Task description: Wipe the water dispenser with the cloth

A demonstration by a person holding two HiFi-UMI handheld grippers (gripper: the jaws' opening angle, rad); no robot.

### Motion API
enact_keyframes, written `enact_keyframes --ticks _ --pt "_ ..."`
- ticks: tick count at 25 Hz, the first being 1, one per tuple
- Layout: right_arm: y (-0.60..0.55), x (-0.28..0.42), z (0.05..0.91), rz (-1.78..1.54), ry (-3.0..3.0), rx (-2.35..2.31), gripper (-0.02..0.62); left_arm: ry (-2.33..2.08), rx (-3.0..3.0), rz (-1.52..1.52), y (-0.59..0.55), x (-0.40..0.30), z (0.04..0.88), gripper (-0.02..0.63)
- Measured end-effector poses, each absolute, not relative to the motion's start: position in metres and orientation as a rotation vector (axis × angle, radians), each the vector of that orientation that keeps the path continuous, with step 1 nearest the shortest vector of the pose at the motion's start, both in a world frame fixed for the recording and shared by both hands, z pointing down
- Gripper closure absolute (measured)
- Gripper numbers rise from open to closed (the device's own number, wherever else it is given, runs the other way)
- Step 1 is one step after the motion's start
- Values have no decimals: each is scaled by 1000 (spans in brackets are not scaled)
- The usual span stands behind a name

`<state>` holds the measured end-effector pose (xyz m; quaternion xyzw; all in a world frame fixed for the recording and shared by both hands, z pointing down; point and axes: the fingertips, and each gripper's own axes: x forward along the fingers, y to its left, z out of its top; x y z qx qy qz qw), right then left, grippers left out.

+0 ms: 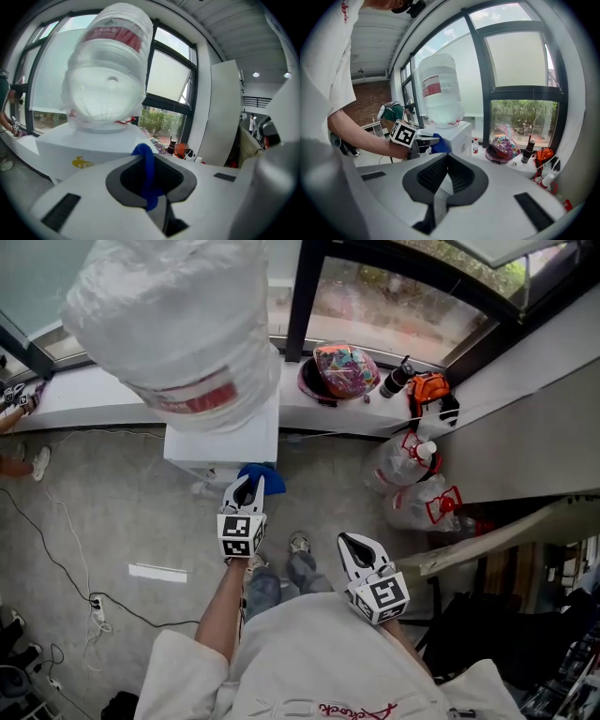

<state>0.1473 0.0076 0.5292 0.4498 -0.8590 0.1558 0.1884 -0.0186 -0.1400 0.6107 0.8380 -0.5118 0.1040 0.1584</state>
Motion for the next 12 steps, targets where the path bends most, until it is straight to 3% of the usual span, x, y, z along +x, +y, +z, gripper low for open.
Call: enact_keyframes --ticks 12 --pt "2 64 531 398 -2516 1015 580 -1774 2186 314 -117 -178 611 555"
